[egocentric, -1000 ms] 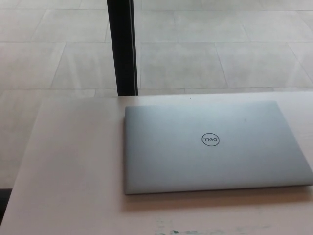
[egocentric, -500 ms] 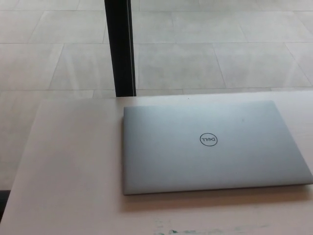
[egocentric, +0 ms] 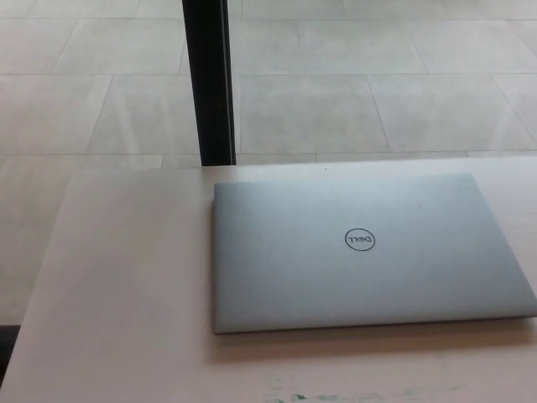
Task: The robot uses its right hand to push down on the lid of a laptop kept in the middle of the desk to close it
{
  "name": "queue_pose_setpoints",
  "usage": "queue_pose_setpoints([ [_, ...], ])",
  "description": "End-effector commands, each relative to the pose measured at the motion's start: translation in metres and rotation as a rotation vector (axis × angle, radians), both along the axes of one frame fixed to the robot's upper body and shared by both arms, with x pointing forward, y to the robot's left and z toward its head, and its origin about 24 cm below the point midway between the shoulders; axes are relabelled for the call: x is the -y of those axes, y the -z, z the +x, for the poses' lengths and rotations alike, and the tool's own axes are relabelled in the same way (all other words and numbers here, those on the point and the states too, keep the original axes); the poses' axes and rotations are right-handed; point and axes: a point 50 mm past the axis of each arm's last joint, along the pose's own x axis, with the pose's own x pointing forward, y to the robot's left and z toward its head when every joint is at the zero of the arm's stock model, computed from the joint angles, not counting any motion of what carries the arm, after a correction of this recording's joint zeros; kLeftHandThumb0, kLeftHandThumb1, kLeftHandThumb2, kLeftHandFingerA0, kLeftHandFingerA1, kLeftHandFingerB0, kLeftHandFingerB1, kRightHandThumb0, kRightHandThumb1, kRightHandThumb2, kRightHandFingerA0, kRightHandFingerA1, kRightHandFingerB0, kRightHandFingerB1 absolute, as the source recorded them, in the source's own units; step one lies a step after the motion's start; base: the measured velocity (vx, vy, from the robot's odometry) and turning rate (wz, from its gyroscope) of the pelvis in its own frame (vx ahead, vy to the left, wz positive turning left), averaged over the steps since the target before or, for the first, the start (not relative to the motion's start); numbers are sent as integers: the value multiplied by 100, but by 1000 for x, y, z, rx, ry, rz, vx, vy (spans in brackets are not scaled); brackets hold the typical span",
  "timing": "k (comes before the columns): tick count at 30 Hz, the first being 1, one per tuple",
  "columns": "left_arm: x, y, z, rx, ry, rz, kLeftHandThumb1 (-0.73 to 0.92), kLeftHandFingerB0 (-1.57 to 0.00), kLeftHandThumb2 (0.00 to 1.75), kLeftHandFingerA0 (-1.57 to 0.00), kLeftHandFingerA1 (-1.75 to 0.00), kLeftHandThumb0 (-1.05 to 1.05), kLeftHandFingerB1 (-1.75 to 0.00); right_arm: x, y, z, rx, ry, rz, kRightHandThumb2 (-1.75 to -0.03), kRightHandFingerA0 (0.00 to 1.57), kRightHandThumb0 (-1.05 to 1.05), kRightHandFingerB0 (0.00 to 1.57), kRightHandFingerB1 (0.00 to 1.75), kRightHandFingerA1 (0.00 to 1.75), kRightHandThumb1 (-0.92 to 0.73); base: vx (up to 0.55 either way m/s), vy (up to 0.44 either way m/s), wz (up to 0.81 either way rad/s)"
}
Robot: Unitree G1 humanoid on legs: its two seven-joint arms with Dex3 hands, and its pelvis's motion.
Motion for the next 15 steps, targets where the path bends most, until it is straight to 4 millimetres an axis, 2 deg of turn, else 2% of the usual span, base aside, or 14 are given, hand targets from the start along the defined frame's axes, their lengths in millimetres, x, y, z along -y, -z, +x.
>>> queue_pose_setpoints([
  [1, -5, -6, 2, 18, -9, 6, 54, -13, 110, -20, -49, -105, -42, -2, -3, 4, 33, -9, -2, -69, 93, -89, 47, 101, 121, -90, 0, 0, 0],
  [2, -5, -6, 3, 20, -10, 6, 54, -13, 110, -20, -49, -105, -42, -2, -4, 5, 38, -10, -3, -68, 98, -90, 46, 102, 119, -90, 0, 0, 0],
  [3, -5, -6, 3, 18, -11, 5, 54, -13, 110, -20, -49, -105, -42, -2, -4, 5, 39, -10, -6, -68, 98, -90, 46, 102, 119, -90, 0, 0, 0],
  [4, -5, -6, 3, 12, -6, 12, 55, -14, 111, -21, -50, -105, -42, -2, -3, 5, 30, -14, -4, -67, 92, -91, 46, 103, 122, -90, 0, 0, 0],
  [7, -5, -6, 3, 17, -14, 2, 54, -13, 110, -21, -50, -105, -42, -1, -1, 3, 28, -16, 7, -68, 93, -90, 42, 101, 121, -89, 0, 0, 0],
  [8, -5, -6, 3, 19, -13, 0, 76, -19, 70, -25, -43, -105, -35, -2, -1, 3, 28, -11, 9, -67, 91, -91, 39, 108, 124, -90, 0, 0, 0],
  [9, -5, -6, 3, 16, -14, 0, 54, -14, 110, -21, -50, -105, -42, -2, -1, 3, 30, -8, 12, -68, 87, -90, 36, 107, 125, -90, 0, 0, 0],
  [13, -4, -6, 4, 17, -15, 1, 55, -13, 110, -20, -50, -105, -42, -2, 0, 3, 37, -19, 29, -68, 78, -93, 30, 111, 132, -90, 0, 0, 0],
  [14, -4, -5, 3, 18, -13, 0, 56, -12, 111, -20, -50, -105, -42, -3, 0, 2, 32, -30, 25, -109, 87, -94, 36, 97, 125, -70, 0, 0, 0],
  [15, -4, -5, 3, 18, -10, 0, 55, -12, 110, -19, -50, -105, -42, -3, -1, 3, 32, -30, 26, -69, 78, -94, 27, 116, 133, -90, 0, 0, 0],
])
